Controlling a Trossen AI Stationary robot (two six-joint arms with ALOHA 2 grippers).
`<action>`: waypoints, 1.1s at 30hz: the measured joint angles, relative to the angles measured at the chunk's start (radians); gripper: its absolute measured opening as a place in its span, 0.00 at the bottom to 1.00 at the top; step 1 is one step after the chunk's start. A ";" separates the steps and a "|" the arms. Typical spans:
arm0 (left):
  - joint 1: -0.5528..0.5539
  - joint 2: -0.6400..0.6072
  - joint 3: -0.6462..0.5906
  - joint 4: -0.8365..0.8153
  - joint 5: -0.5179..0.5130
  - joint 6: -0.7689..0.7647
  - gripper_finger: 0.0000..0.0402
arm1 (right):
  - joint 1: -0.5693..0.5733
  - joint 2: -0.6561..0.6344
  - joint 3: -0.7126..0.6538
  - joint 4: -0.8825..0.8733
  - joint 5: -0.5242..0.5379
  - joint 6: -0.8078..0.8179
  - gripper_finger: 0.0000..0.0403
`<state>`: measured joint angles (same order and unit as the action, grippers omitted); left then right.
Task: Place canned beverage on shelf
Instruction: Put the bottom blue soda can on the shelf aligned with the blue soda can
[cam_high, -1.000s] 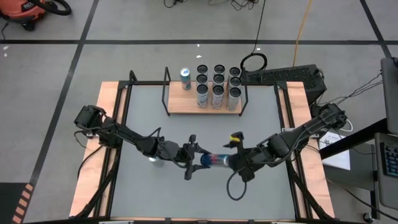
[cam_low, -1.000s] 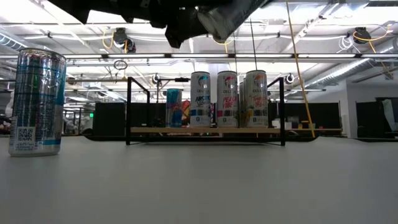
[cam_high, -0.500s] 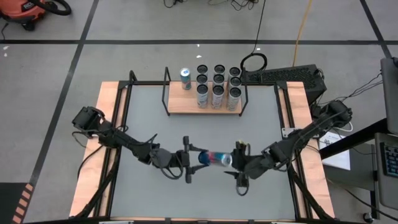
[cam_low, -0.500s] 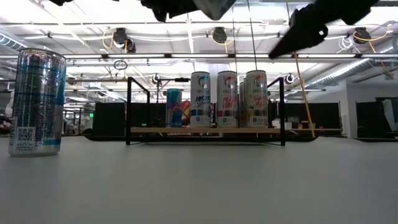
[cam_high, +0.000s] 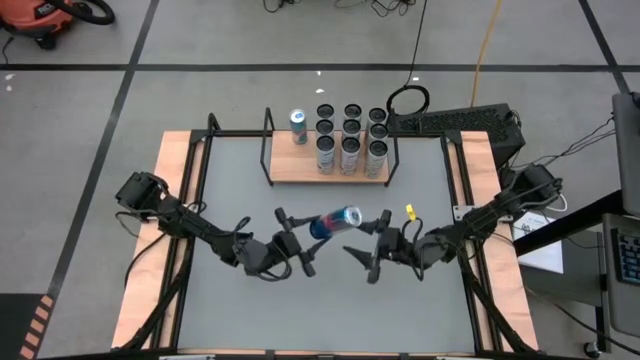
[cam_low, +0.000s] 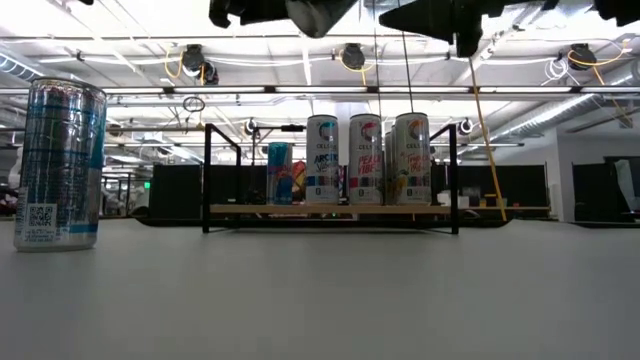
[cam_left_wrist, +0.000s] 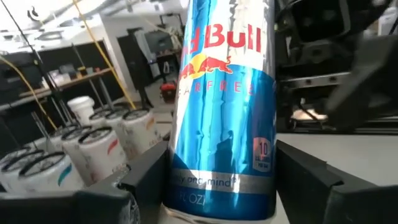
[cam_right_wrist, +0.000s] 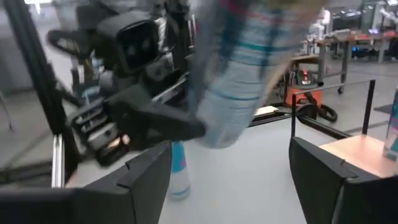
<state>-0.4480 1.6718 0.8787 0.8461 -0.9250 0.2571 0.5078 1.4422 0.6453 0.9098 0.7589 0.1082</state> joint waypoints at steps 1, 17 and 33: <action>0.001 0.000 0.000 0.022 -0.002 0.019 0.61 | -0.011 0.003 0.000 0.014 0.000 0.014 0.64; 0.034 0.003 0.027 0.079 -0.023 0.152 0.61 | -0.160 0.018 0.000 0.217 -0.263 -0.093 0.69; 0.061 0.003 0.027 0.082 0.021 0.149 0.61 | -0.274 0.018 0.001 0.273 -0.474 -0.128 0.65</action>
<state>-0.3869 1.6749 0.9054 0.9280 -0.9041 0.4057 0.2340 1.4597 0.6460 1.1831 0.2845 -0.0196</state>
